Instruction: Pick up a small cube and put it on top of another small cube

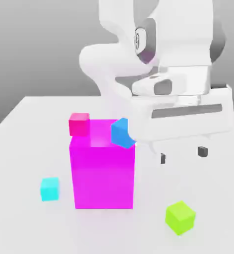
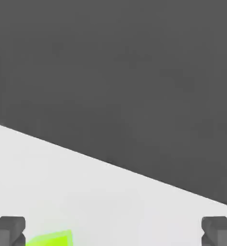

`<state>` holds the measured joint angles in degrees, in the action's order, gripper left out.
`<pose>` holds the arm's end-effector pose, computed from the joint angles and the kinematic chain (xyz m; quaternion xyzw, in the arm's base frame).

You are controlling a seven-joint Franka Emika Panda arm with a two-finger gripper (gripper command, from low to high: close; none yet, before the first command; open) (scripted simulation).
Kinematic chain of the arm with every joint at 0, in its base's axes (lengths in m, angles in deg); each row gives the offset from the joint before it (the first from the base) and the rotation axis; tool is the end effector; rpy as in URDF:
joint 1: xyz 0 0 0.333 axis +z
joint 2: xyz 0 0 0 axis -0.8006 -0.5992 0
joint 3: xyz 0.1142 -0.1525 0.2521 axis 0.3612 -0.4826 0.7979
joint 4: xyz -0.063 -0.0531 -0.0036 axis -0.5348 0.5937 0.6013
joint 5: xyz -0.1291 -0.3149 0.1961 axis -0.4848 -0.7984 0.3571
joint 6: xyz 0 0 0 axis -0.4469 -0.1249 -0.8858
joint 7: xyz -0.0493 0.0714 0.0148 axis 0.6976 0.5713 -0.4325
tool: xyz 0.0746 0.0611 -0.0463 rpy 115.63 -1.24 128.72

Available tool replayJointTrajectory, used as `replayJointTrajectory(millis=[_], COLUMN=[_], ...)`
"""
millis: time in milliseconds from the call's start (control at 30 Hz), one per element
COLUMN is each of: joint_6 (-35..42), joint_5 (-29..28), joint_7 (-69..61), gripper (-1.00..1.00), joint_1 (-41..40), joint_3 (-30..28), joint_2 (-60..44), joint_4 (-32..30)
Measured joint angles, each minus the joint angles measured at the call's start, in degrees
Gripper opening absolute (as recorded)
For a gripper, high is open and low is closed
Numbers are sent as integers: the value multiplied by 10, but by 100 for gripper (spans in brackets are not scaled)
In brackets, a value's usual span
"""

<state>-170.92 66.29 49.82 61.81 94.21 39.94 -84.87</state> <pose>0.4513 0.1387 0.3092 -0.9783 0.1869 -0.0840 0.0304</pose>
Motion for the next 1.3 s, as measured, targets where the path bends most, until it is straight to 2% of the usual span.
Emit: replayJointTrajectory(millis=[200,367,400,633,800,1300], joint_6=[-63,-144,-152,-150,-77,-12], joint_5=[-25,-63,-66,-67,-27,17], joint_7=[0,27,29,30,0,-234], gripper=[0,0,-100,-100,-100,-100], joint_1=[29,59,63,61,42,-85], joint_3=[8,-27,-32,-30,-2,-21], joint_2=[-125,-230,-240,-238,-146,-182], joint_4=[-33,-18,-16,-16,-34,51])
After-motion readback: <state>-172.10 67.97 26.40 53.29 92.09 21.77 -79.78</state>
